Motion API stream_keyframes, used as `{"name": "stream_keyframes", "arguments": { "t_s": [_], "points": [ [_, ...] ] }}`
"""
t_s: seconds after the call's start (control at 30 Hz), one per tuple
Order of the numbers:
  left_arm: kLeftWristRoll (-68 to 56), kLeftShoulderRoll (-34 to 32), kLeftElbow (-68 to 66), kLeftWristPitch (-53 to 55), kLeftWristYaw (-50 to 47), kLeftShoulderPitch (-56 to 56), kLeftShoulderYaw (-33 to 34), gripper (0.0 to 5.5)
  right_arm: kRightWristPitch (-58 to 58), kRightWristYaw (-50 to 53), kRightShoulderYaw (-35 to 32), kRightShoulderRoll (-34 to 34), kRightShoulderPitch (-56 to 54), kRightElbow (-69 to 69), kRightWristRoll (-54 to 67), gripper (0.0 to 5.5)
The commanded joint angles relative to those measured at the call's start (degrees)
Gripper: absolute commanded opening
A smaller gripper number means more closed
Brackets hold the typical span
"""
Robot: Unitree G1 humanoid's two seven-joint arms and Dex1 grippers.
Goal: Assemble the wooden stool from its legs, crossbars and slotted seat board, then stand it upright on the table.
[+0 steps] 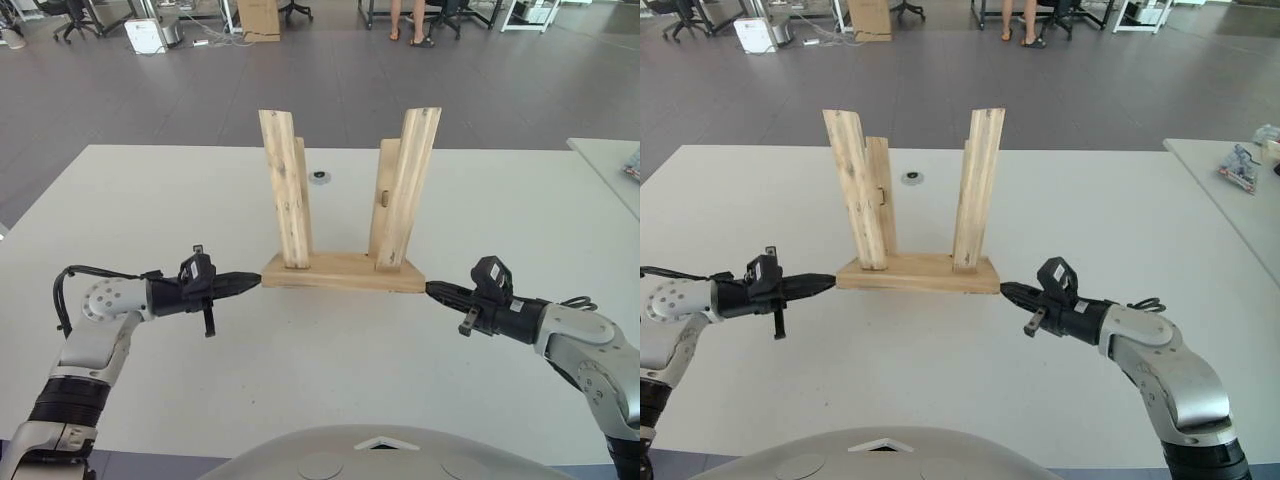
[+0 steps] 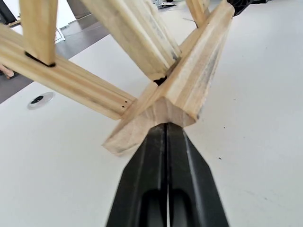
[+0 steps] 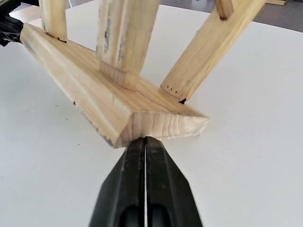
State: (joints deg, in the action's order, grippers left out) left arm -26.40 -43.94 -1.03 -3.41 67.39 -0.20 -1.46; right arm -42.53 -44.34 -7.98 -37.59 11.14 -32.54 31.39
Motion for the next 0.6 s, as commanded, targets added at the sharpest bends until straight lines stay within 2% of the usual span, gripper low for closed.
{"name": "stream_keyframes", "arguments": {
  "t_s": [0.03, 0.23, 0.37, 0.43, 0.6],
  "points": [
    [-4.1, 2.6, 11.8, 3.9, 1.2, -2.0, -2.6, 0.04, -1.4, -2.6, 2.4, 1.7, -6.6, -5.7, 8.3, 0.0],
    [-7.7, 2.7, 17.0, 10.2, -0.1, -4.2, 1.7, 0.04, -6.7, -0.5, -4.2, 2.3, -11.6, -4.3, 14.0, 0.0],
    [-8.4, 4.2, 14.5, 10.9, -0.5, -5.2, 5.2, 0.04, -12.7, -1.2, -3.8, 0.3, -10.4, -4.7, 16.3, 0.0],
    [-6.5, 2.1, 13.1, 12.1, 2.3, -2.7, 4.4, 0.36, -14.3, -3.0, -2.7, -1.9, -8.4, -5.5, 16.7, 0.37],
    [2.2, -2.6, 1.9, 2.7, 10.5, 1.9, 2.8, 1.27, -7.7, -8.5, 0.9, -9.9, -8.4, 0.4, 7.6, 1.21]
  ]
}}
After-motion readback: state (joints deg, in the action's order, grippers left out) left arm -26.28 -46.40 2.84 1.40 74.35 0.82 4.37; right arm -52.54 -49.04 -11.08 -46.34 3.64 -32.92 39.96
